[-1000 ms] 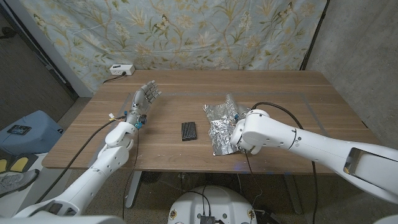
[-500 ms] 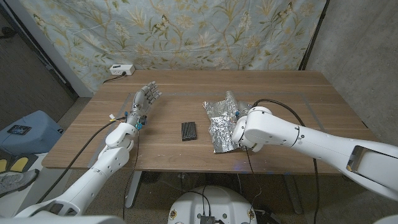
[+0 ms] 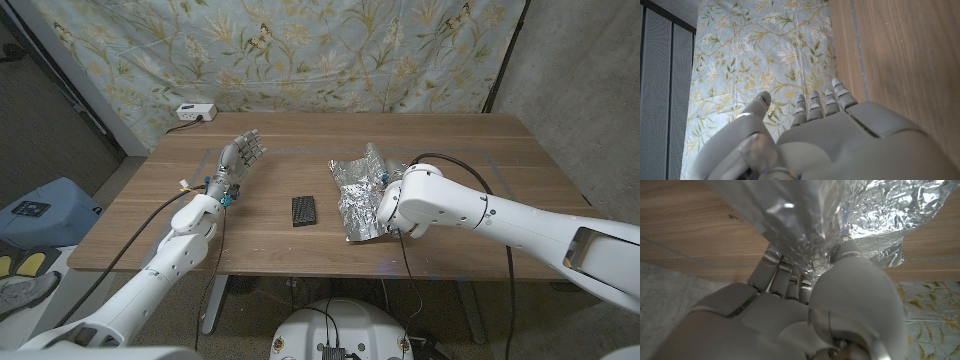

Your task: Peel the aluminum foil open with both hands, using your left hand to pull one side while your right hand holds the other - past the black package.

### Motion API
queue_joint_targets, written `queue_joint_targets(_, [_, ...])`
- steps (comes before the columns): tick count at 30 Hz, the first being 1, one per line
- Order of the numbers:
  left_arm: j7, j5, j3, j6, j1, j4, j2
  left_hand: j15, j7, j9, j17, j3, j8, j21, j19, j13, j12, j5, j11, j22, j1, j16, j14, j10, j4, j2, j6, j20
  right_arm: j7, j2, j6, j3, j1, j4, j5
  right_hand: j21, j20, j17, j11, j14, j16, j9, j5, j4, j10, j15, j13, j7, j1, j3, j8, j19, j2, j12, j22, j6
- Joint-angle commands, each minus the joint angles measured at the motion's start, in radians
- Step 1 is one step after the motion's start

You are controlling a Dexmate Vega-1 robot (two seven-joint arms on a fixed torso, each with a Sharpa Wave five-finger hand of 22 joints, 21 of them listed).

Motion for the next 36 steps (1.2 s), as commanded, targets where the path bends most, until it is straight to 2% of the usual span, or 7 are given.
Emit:
queue_joint_targets(1, [-0.001,-0.01,0.011,0.03,-0.001,-0.029,-0.003,0.0,0.0,0.005,0.004,0.009,0.004,-0.001,0.008,0.006,0.007,0.007,0.005,0.006,0.0,0.005,0.009,0.006,-0.003,-0.005,0.012,0.001,0.0,-0.021,0.0,0.01,0.026,-0.008,0.036,0.009,-0.114,0.004,-0.007,0.053,0.0,0.005,0.0,0.004,0.004,-0.131,0.006,0.035,0.011,0.001,-0.001,0.01,0.022,0.011,-0.001,0.008])
queue_joint_targets(4, [0.003,-0.004,0.014,0.027,-0.002,-0.035,-0.005,0.0,0.0,0.005,0.004,0.01,0.004,-0.001,0.009,0.006,0.007,0.007,0.005,0.006,0.001,0.006,0.012,0.008,-0.003,-0.004,0.014,0.001,0.0,-0.027,0.0,0.007,0.035,-0.013,0.044,0.011,-0.114,0.005,-0.006,0.051,-0.002,0.006,0.0,0.004,0.003,-0.131,0.009,0.034,0.011,0.002,-0.001,0.008,0.022,0.013,-0.003,0.009])
queue_joint_targets(8, [0.017,0.005,0.016,0.027,0.002,-0.052,-0.002,0.001,0.0,0.005,0.004,0.01,0.004,-0.002,0.009,0.007,0.008,0.007,0.003,0.006,0.002,0.006,0.012,0.008,-0.004,-0.004,0.015,0.0,0.0,-0.03,0.0,0.037,0.019,-0.023,0.049,0.014,-0.114,0.007,-0.006,0.053,-0.002,0.007,0.0,0.003,0.004,-0.132,0.01,0.034,0.012,0.003,-0.002,0.007,0.022,0.015,-0.005,0.01])
queue_joint_targets(10, [0.028,0.008,0.016,0.029,0.006,-0.063,-0.001,0.0,0.001,0.005,0.004,0.01,0.004,-0.002,0.009,0.007,0.008,0.007,0.004,0.006,0.003,0.005,0.013,0.009,-0.005,-0.004,0.015,0.0,0.0,-0.036,0.0,0.029,0.027,-0.027,0.048,0.017,-0.114,0.009,-0.007,0.053,-0.003,0.007,0.0,0.003,0.003,-0.132,0.009,0.033,0.012,0.003,-0.002,0.005,0.023,0.014,-0.007,0.011])
queue_joint_targets(19, [0.087,0.022,0.016,0.038,0.029,-0.112,-0.001,-0.001,0.002,0.006,0.004,0.01,0.003,-0.003,0.009,0.008,0.008,0.007,0.003,0.006,0.004,0.005,0.015,0.009,-0.006,-0.004,0.018,0.0,0.0,-0.058,0.0,0.068,0.023,-0.052,0.061,0.028,-0.115,0.012,-0.006,0.059,-0.005,0.009,0.0,0.002,0.004,-0.131,0.014,0.034,0.013,0.005,-0.002,0.0,0.024,0.022,-0.015,0.015])
queue_joint_targets(30, [0.162,0.058,0.024,0.065,0.049,-0.183,0.013,0.0,0.005,0.006,0.004,0.009,0.002,-0.004,0.011,0.01,0.008,0.008,0.004,0.006,0.007,0.004,0.015,0.011,-0.01,-0.005,0.019,0.0,0.0,-0.059,0.0,0.133,0.009,-0.027,0.106,0.044,-0.115,0.016,-0.006,0.067,-0.007,0.012,0.0,0.001,0.011,-0.134,0.012,0.034,0.014,0.007,-0.002,-0.001,0.025,0.027,-0.026,0.021])
queue_joint_targets(36, [0.185,0.081,0.045,0.076,0.037,-0.198,0.002,-0.001,0.006,0.006,0.004,0.009,0.001,-0.004,0.011,0.011,0.009,0.008,0.005,0.006,0.009,0.004,0.018,0.013,-0.012,-0.006,0.021,-0.001,0.105,-0.083,0.0,0.196,-0.033,-0.061,0.016,0.049,-0.115,0.02,-0.003,0.068,-0.007,0.013,0.0,0.0,0.014,-0.133,0.01,0.036,0.015,0.009,-0.001,-0.003,0.025,0.028,-0.03,0.026])
